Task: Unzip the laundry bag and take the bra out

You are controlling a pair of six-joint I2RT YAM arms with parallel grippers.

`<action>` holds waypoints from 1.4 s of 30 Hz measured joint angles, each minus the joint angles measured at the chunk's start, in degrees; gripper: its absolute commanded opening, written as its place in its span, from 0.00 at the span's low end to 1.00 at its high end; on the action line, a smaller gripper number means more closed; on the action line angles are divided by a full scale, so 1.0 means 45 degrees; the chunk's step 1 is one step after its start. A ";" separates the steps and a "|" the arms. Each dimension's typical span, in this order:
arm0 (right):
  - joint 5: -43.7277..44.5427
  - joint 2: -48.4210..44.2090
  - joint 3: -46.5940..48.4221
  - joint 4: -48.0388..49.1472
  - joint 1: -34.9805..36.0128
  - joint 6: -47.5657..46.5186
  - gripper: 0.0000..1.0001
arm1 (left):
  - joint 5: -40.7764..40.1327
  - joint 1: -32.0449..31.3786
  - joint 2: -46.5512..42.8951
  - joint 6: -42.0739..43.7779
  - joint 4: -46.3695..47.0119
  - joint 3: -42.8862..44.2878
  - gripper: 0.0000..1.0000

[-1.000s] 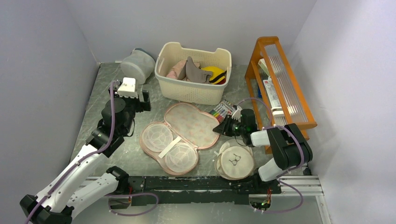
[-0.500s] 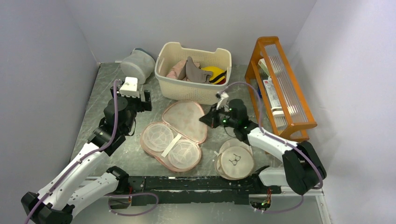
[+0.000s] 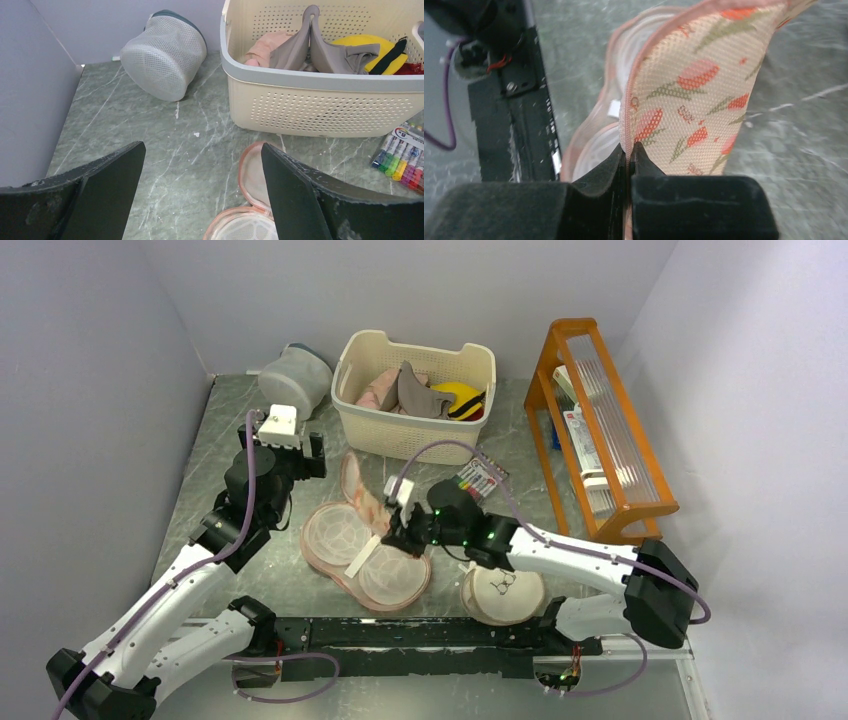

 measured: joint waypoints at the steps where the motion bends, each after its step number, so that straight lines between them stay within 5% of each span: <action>1: 0.0121 0.0063 0.0049 -0.0189 0.0359 -0.0175 0.00 | 0.0000 0.0000 0.0000 0.0005 0.0000 0.0000 0.98; 9: -0.0520 0.1273 -0.0039 -0.1341 0.1996 -0.0850 0.00 | 0.0005 0.0000 0.0053 0.0000 0.0000 0.0000 0.98; 16: -0.1545 0.2754 -0.2113 0.0471 0.2055 0.0559 0.05 | 0.0010 0.0000 0.0107 0.0000 0.0000 0.0000 0.98; 21: -0.1545 0.3167 -0.2268 0.1511 0.2055 0.1467 0.28 | 0.0010 0.0000 0.0209 0.0000 0.0000 0.0000 0.98; 32: -0.1360 0.0699 -0.3410 0.2589 0.2050 0.2210 0.89 | 0.0029 0.0000 0.0112 -0.0005 -0.0019 0.0000 0.98; 36: -0.1651 0.0772 -0.4425 0.4488 0.1515 0.3225 0.86 | 0.0034 0.0000 0.0097 -0.0005 -0.0024 0.0000 0.98; 42: -0.0461 0.2229 -0.2982 0.4420 0.1146 0.4080 0.86 | 0.0078 0.0000 0.0107 -0.0058 -0.0068 0.0000 0.98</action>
